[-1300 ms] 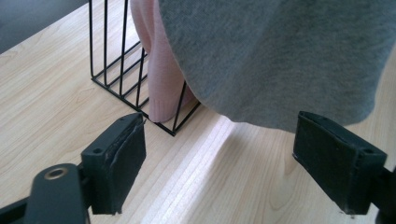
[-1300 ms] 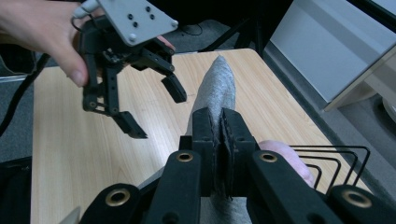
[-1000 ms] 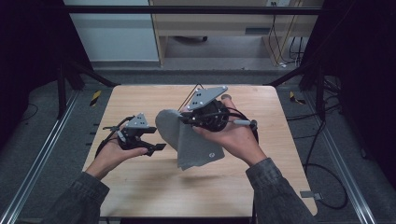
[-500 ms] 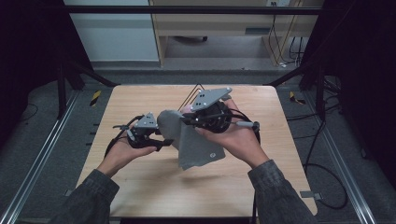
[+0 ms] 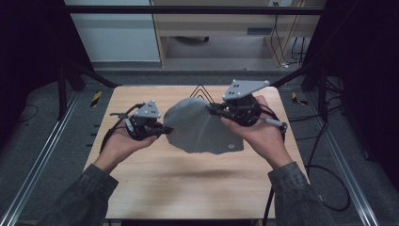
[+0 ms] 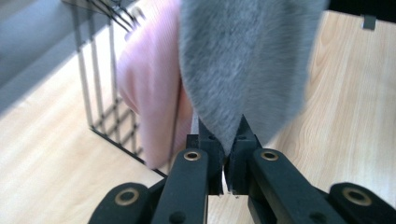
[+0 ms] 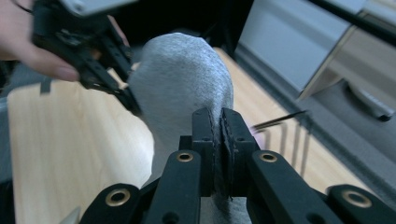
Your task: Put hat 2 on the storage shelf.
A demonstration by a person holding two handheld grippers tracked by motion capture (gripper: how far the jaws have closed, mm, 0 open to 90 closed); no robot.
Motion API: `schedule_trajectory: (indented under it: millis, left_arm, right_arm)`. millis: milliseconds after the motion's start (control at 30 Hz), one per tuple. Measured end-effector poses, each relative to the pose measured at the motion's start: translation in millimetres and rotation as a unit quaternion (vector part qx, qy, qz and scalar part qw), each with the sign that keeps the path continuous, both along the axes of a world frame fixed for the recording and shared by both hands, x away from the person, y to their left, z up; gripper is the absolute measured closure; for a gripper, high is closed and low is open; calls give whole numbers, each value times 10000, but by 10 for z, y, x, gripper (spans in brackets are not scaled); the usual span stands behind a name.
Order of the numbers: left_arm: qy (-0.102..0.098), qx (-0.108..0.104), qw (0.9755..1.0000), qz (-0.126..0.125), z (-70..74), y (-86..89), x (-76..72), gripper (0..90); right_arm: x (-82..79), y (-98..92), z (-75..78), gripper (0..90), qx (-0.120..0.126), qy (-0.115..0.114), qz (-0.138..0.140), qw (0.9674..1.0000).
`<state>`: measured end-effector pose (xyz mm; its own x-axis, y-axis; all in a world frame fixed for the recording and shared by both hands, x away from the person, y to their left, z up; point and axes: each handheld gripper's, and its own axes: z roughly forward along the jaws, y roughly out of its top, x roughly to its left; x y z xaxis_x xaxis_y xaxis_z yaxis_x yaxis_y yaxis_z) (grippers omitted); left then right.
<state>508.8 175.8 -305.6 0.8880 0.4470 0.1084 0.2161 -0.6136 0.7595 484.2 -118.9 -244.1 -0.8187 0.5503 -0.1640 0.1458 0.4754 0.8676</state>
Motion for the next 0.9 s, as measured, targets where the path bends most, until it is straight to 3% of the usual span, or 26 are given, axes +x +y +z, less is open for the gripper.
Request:
schedule_trajectory:
  millis: [167,300,500,700,900]
  left_arm:
    - [-278,84,9995,131,478,1,48,873]
    - [-392,82,9990,186,708,-32,128,874]
    - [-597,-7,9978,295,903,-85,218,874]
    - [-915,-80,9943,542,1038,-183,313,874]
    - [-1106,-211,9910,718,1019,-284,526,874]
  right_arm:
    - [110,-112,268,855,286,-123,-229,9993]
    - [200,-158,437,856,452,-223,-348,9981]
    - [310,-201,612,855,659,-401,-466,9959]
    - [454,-242,733,855,825,-599,-581,9931]
    - [719,-327,690,855,931,-657,-755,9906]
